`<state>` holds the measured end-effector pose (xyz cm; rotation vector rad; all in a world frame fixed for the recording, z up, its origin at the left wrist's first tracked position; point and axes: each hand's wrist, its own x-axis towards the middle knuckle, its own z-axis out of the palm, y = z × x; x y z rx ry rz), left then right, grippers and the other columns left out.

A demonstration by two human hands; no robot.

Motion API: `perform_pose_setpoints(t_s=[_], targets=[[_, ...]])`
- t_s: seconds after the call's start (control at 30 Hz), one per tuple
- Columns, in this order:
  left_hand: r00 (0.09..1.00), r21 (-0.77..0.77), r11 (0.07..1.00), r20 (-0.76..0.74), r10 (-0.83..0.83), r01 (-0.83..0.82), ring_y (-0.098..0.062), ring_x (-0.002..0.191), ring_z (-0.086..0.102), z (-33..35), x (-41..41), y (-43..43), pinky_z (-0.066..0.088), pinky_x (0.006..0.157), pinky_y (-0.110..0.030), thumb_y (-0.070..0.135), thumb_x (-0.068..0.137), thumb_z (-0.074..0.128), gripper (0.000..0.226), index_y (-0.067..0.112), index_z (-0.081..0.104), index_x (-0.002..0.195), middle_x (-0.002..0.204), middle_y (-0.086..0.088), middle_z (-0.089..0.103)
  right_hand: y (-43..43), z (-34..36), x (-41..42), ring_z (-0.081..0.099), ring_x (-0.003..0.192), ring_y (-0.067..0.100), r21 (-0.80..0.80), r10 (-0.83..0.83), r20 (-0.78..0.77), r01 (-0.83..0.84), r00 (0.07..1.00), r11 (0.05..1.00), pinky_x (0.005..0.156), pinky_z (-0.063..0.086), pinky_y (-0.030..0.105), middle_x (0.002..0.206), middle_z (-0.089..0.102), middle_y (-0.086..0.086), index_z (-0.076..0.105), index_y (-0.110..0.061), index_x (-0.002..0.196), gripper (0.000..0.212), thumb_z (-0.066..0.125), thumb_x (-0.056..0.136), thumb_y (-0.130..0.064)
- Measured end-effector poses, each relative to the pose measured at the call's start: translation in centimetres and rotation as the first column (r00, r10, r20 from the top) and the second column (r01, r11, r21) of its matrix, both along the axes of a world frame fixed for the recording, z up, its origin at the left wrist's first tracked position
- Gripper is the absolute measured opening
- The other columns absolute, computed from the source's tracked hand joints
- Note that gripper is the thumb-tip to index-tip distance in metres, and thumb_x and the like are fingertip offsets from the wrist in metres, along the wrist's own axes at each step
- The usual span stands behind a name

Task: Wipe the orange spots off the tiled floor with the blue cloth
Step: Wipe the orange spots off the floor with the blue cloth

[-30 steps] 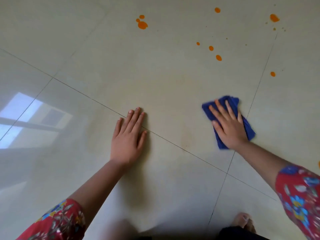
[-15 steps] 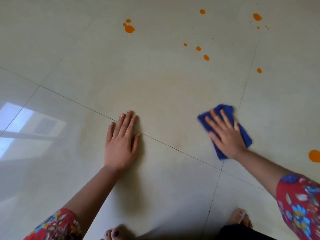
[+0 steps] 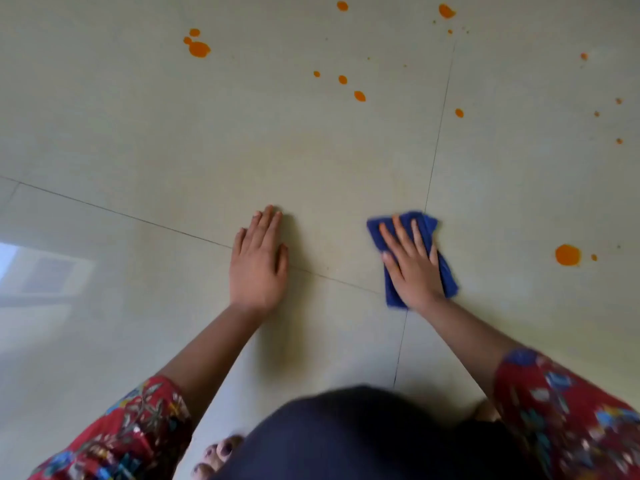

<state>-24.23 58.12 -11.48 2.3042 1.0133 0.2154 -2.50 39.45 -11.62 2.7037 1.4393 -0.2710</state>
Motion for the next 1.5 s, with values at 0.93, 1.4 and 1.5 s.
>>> perform_pose_setpoints(t_s=[0.93,1.4,1.5], targets=[[0.687,-0.074,0.76,-0.378,-0.621,0.646,-0.01,0.149,-0.002,6.7,25.2,-16.7,0.006,0.121,-0.03,0.042,0.103,0.029,0.062,0.023,0.003,0.155,0.163,0.008,-0.002,-27.9,1.1,13.8,0.009,0.149,0.027,-0.122,0.12,-0.095,-0.132,0.988,0.984,0.109,0.027,0.058,0.162,0.014,-0.002,0.012,-0.03,0.155,0.062,0.017,0.099,-0.057],[0.93,-0.115,0.962,-0.251,-0.269,0.247,-0.01,0.149,0.003,3.7,34.5,-27.5,0.007,0.12,-0.031,0.033,0.103,0.032,0.057,0.024,0.01,0.155,0.162,0.009,0.006,-33.8,-0.8,18.2,0.022,0.146,0.023,0.102,0.044,-0.035,-0.04,0.998,0.994,0.106,0.032,0.056,0.16,0.018,-0.008,0.028,-0.031,0.15,0.059,0.038,0.092,-0.043],[0.957,-0.107,0.975,-0.197,-0.213,0.195,-0.011,0.149,0.007,2.9,34.9,-28.1,0.008,0.119,-0.031,0.034,0.101,0.027,0.056,0.022,0.017,0.155,0.162,0.008,0.012,-33.8,-0.8,23.7,0.02,0.147,0.025,0.089,-0.316,-0.001,0.315,0.949,0.945,0.109,0.027,0.056,0.161,0.018,-0.005,0.028,-0.029,0.151,0.057,0.028,0.096,-0.042]])
